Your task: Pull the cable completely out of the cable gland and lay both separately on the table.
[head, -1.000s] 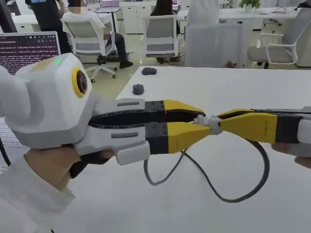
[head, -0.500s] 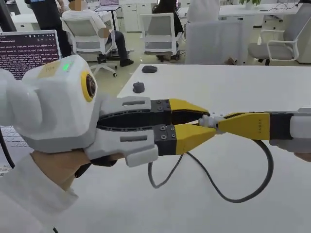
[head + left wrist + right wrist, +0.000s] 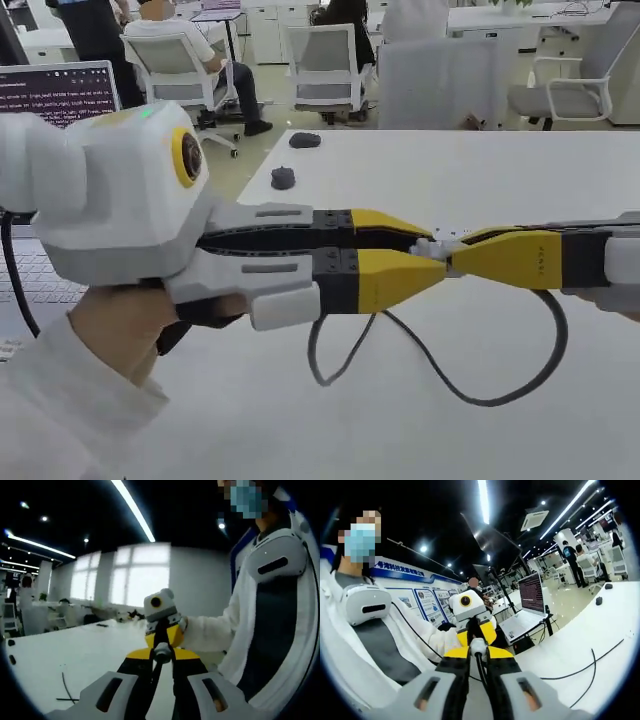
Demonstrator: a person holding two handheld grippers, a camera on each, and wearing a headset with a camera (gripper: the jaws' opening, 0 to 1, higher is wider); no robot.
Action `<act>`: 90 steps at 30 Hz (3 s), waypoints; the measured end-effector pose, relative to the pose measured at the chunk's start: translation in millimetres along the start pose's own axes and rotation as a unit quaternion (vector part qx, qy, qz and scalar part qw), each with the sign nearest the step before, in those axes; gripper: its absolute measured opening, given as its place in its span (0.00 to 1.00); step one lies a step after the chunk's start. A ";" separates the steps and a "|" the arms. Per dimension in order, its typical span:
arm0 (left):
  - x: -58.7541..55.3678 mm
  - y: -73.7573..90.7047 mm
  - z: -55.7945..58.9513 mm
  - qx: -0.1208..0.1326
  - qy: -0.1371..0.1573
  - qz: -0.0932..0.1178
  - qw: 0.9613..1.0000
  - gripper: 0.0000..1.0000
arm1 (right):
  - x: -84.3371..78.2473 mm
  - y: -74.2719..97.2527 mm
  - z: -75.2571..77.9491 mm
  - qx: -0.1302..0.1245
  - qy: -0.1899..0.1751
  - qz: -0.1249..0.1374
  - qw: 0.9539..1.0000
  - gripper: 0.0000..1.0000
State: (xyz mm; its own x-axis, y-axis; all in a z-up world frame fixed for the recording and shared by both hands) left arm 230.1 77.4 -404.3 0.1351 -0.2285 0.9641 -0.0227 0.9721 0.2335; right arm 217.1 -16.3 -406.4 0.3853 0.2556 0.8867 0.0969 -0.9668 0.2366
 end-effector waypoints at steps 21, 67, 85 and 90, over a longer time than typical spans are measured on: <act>-0.4 4.1 0.8 -0.032 0.099 0.047 0.993 0.14 | 8.7 0.5 -2.8 -0.096 0.322 -0.014 0.942 0.11; 0.0 5.5 -1.3 0.023 0.010 0.055 0.998 0.15 | 3.8 2.5 -0.7 -0.125 0.305 -0.007 0.944 0.12; -11.1 -2.4 -1.8 0.052 -0.053 0.040 0.996 0.16 | -20.7 9.1 16.0 -0.114 0.226 -0.021 0.967 0.02; -21.3 -7.1 -6.8 0.048 -0.041 0.038 0.997 0.24 | -27.7 7.9 17.1 -0.117 0.215 -0.014 0.969 0.02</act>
State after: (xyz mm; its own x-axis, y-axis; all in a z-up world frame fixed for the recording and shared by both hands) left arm 234.1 75.7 -427.3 0.0477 -0.1621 0.9856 -0.1255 0.9779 0.1669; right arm 223.0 -31.0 -435.8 -0.0379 0.3088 0.9504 -0.1281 -0.9447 0.3018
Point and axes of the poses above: the centre of the closed fingertips' face, and the gripper's own axes: y roughly backward along the fingers, z roughly to its right, x roughly out of its top, the point moved 5 cm from there along y, roughly backward along the fingers, and after that the axes turned 15 degrees about -z, right-handed, at the moved point
